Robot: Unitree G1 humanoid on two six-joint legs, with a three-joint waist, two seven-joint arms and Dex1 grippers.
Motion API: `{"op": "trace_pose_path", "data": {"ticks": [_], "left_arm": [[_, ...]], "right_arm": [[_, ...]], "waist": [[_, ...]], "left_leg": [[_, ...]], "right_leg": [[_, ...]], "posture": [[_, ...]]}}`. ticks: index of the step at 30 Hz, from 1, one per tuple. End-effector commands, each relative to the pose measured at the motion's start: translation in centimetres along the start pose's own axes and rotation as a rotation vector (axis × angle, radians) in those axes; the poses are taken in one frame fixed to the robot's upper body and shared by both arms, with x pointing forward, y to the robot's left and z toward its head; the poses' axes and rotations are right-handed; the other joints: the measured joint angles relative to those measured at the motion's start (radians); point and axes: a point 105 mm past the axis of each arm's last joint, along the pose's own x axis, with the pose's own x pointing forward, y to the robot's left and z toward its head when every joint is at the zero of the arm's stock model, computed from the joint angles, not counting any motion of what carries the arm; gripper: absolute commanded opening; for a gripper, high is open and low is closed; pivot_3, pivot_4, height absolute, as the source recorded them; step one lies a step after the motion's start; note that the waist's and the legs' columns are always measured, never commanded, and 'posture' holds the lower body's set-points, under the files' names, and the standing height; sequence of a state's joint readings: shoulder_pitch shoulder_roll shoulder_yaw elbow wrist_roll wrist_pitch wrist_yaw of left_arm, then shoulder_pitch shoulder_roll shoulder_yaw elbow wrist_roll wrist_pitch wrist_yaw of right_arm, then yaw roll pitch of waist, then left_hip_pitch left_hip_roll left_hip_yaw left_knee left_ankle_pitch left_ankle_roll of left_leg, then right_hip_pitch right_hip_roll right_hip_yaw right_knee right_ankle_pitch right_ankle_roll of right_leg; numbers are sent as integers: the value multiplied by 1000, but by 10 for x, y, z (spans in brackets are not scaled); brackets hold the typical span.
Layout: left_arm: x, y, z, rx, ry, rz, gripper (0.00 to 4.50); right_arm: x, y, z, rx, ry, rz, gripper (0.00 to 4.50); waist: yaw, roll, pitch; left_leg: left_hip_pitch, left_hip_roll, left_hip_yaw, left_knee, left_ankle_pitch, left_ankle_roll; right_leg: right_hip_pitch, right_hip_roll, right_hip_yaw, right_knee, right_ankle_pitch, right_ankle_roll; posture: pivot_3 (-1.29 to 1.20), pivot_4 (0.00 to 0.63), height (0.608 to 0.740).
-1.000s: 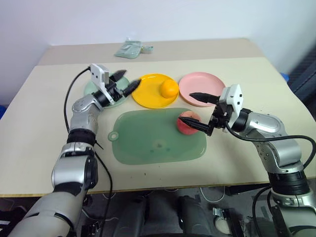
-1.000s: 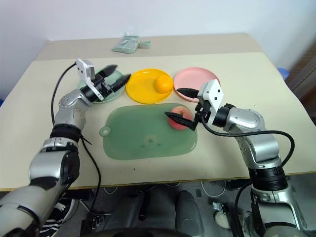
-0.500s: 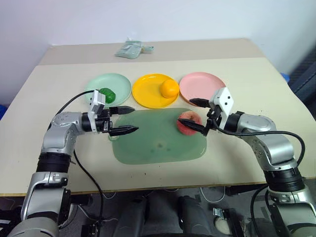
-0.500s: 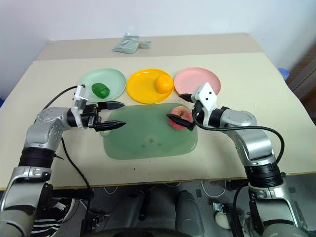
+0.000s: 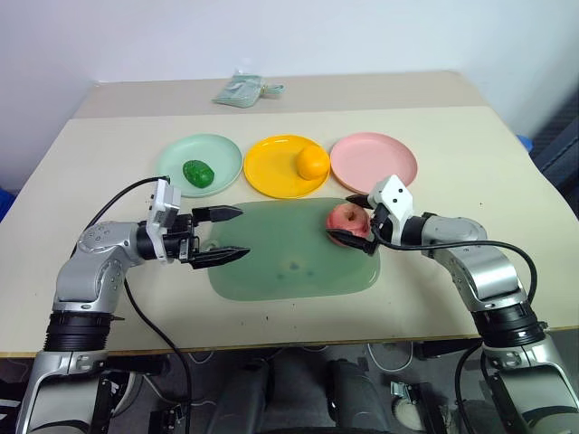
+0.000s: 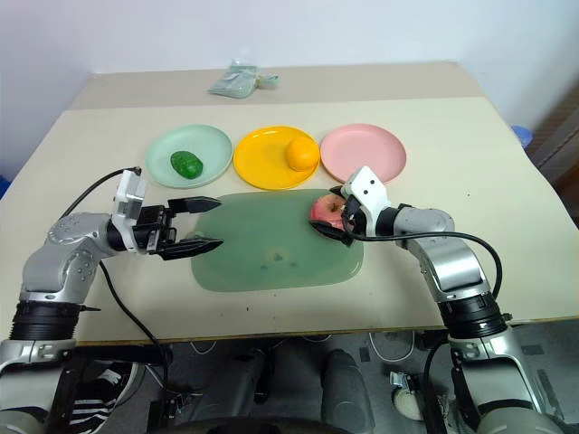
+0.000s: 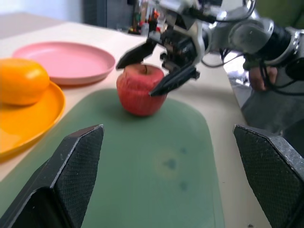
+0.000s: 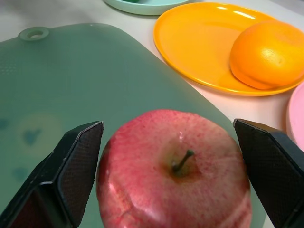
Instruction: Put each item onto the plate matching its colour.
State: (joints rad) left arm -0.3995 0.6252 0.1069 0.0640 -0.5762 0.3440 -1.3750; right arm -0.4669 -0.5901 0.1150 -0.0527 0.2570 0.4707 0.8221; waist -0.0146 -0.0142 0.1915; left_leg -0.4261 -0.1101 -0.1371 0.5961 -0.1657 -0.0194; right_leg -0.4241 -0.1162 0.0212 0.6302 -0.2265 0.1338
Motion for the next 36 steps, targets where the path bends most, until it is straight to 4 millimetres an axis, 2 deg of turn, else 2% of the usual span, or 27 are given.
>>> {"op": "trace_pose_path", "data": {"ticks": [1, 4, 5, 9, 11, 14, 16, 18, 21, 23, 25, 29, 31, 32, 36], "left_arm": [[-7, -3, 10, 25, -24, -16, 4492], [-11, -3, 8, 0, -18, -27, 4500], [-12, -3, 8, 0, -18, -29, 4500], [-10, 4, 7, 71, -17, 5, 4500], [-7, 10, 7, 91, -23, 31, 4500], [4, 18, 17, 100, -109, 65, 4500], [15, 17, 19, 96, -145, 62, 4500], [24, 27, 14, 133, -125, 131, 4500], [37, 43, 9, 194, -109, 243, 4500], [47, 44, 7, 176, -124, 259, 4500], [54, 46, 8, 191, -132, 283, 4500], [61, 47, 12, 210, -153, 313, 4500], [62, 45, 13, 220, -152, 311, 4500], [62, 43, 13, 216, -153, 306, 4500], [58, 39, 15, 212, -150, 290, 4500]], "right_arm": [[0, 1, -2, 3, 23, 19, 4241], [0, -1, -4, 7, 36, 11, 3442], [-1, -2, -3, 5, 32, 7, 3311], [-1, -11, 7, -5, -12, -38, 3308], [-1, -22, 17, -17, -52, -94, 3308], [-2, -57, 44, -25, -163, -267, 3308], [-4, -83, 54, -36, -199, -398, 3308], [-3, -104, 56, -79, -185, -502, 3308], [-1, -129, 58, -48, -200, -622, 3308], [2, -142, 54, -31, -179, -684, 3308], [9, -146, 44, -26, -139, -702, 3308], [25, -141, 26, 20, -104, -651, 3308], [29, -138, 22, 74, -115, -626, 4311], [30, -138, 22, 71, -118, -625, 4461], [26, -141, 37, 74, -193, -619, 4461]], "waist": [[0, 0, 0], [-1, 0, 0], [-1, 0, 0], [0, 0, 0], [0, 0, 0], [1, 0, 0], [0, 0, 0], [0, 0, 0], [0, 0, 0], [-2, 0, 0], [-4, 0, 0], [-9, 0, 0], [-13, 0, 0], [-17, 0, 0], [-28, 0, 0]], "left_leg": [[0, 0, 0, 0, 0, 0], [0, 0, 0, 0, 0, 0], [0, 0, 0, 0, 0, 0], [0, 0, 0, 0, 0, 0], [0, 0, 0, 0, 0, 0], [0, 0, 0, 0, 0, 0], [0, 0, 0, 0, 0, 0], [0, 0, 0, 0, 0, 0], [0, 0, 1, -2, 0, 0], [0, 0, 1, -2, 0, 0], [0, 0, 1, -2, 0, 0], [0, 0, 1, -2, 0, 0], [0, 0, 1, -3, 0, 0], [0, 0, 1, -3, 0, 0], [0, 0, 1, -2, 1, 0]], "right_leg": [[0, 0, 0, 0, 0, 0], [0, 0, 0, 0, 0, 0], [0, 0, 0, 0, 0, 0], [0, 0, 0, 0, 0, -1], [0, 0, 0, 0, 0, -1], [0, 0, 0, 0, 0, 0], [0, 0, 0, 0, 0, 0], [0, 0, 0, 0, 0, 0], [-1, 0, 0, 0, 0, 0], [-1, 1, 0, 0, 1, 0], [-1, 1, 1, 0, 1, 0], [-1, 1, 1, 0, 1, 0], [-1, 1, 1, 0, 1, 0], [-1, 1, 1, 0, 1, 0], [-1, 1, 1, 0, 1, 0]], "posture": [[0, 150, 740], [0, 150, 740], [0, 150, 740], [0, 150, 740], [0, 150, 740], [0, 150, 740], [0, 150, 740], [0, 150, 740], [0, 150, 740], [0, 150, 740], [0, 150, 740], [0, 150, 740], [0, 150, 740], [0, 150, 740], [0, 150, 740]]}}
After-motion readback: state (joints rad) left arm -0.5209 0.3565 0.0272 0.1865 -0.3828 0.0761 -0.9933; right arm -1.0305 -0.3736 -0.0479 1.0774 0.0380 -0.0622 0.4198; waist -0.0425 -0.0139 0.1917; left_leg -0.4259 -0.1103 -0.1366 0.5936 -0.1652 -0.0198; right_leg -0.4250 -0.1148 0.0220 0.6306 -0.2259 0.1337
